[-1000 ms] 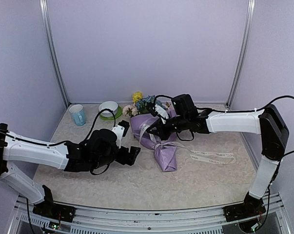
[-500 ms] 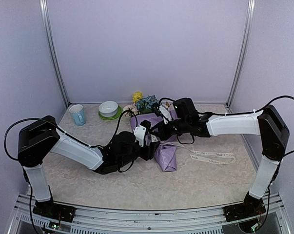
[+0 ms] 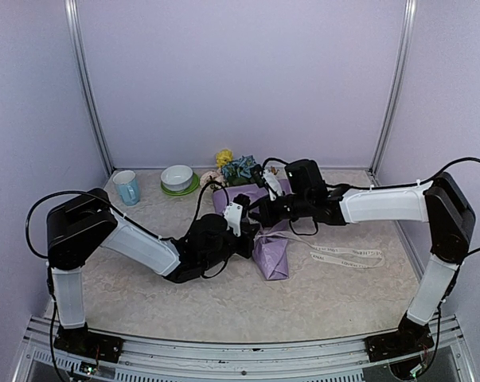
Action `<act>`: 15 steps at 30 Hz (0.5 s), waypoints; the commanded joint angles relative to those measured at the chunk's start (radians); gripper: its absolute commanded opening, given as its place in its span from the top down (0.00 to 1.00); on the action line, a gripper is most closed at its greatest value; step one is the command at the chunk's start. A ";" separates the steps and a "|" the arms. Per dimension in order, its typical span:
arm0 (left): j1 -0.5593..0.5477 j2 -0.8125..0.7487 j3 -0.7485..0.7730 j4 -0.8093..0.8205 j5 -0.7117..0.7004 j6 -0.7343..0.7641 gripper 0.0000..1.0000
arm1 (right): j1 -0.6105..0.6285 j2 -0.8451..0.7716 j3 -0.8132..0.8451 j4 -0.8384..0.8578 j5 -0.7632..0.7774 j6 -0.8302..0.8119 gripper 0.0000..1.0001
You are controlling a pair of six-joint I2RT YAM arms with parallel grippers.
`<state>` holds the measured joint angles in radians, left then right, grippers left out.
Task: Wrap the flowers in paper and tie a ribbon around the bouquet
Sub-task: Cross the half-tied ribbon over the folded bouquet.
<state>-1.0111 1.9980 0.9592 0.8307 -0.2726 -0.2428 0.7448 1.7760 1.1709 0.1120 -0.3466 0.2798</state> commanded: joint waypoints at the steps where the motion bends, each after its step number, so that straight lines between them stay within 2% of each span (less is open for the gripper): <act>1: 0.010 -0.005 0.004 0.041 0.026 -0.040 1.00 | -0.005 -0.048 -0.010 0.009 -0.005 0.012 1.00; 2: 0.011 -0.009 -0.005 0.049 0.031 -0.044 1.00 | -0.004 -0.053 -0.004 -0.010 0.003 0.011 1.00; 6: 0.015 -0.017 -0.024 0.046 0.036 -0.045 1.00 | -0.008 -0.091 0.061 -0.205 0.130 -0.013 0.56; 9: 0.018 -0.026 -0.036 0.037 0.036 -0.041 1.00 | -0.036 -0.180 0.064 -0.406 0.311 -0.005 0.38; 12: 0.019 -0.038 -0.043 0.032 0.032 -0.020 1.00 | -0.108 -0.268 0.021 -0.594 0.477 0.070 0.27; 15: 0.017 -0.049 -0.043 0.023 0.028 0.003 1.00 | -0.220 -0.316 -0.037 -0.760 0.495 0.112 0.27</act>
<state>-0.9981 1.9930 0.9260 0.8452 -0.2436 -0.2775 0.6479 1.5307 1.1961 -0.3389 -0.0124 0.3180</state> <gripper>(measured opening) 0.006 0.740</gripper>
